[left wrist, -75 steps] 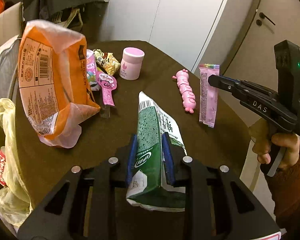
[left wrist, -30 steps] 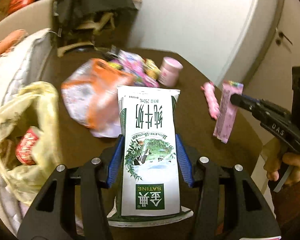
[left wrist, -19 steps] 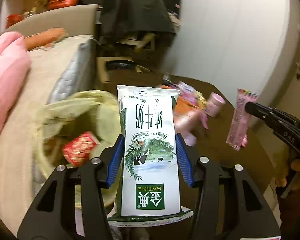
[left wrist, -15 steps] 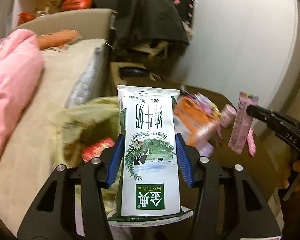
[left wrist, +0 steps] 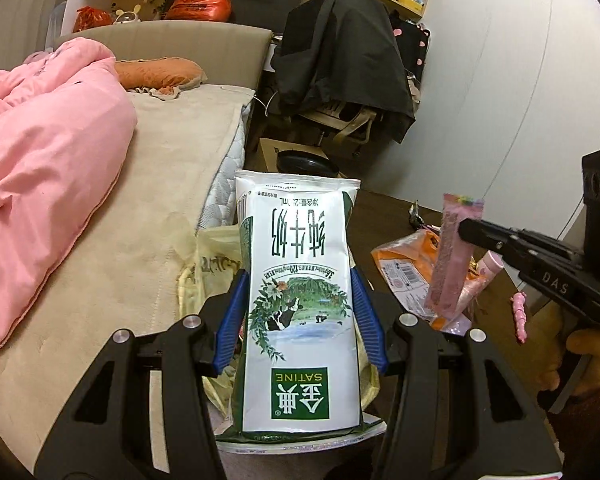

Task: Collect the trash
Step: 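Lift and carry the milk carton and pink strip over the yellow bag, then open both tools to drop the carton and strip into the yellow bag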

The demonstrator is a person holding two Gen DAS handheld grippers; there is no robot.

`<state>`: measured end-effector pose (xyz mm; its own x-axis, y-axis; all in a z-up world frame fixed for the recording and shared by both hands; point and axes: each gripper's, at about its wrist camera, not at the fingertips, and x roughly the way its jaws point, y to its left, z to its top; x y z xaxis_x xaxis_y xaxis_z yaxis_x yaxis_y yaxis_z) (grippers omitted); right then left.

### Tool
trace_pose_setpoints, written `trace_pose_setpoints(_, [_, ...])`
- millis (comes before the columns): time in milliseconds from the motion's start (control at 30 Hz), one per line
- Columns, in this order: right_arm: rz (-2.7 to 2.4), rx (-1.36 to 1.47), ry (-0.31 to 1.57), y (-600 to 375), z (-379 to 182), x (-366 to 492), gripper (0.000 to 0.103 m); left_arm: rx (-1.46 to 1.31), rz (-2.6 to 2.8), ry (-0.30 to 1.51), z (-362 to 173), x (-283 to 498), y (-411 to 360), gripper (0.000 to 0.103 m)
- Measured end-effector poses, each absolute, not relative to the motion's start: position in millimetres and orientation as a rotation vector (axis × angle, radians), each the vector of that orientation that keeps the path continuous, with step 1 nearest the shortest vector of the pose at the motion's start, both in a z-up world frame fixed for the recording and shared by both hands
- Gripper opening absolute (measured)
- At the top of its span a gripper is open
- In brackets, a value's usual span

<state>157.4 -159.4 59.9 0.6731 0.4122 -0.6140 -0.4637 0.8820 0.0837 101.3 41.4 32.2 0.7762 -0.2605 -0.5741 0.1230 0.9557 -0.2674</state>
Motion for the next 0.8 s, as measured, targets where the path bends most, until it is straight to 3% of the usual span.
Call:
trace_pose_setpoints(467, [0.567, 0.006, 0.714, -131, 29, 192, 0.006, -0.279, -0.208, 0.655, 18, 124, 78, 0.048])
trace_pose_setpoints(800, [0.585, 0.065, 0.824, -123, -23, 229, 0.006, -0.289, -0.263, 0.725, -9, 147, 68, 0.048])
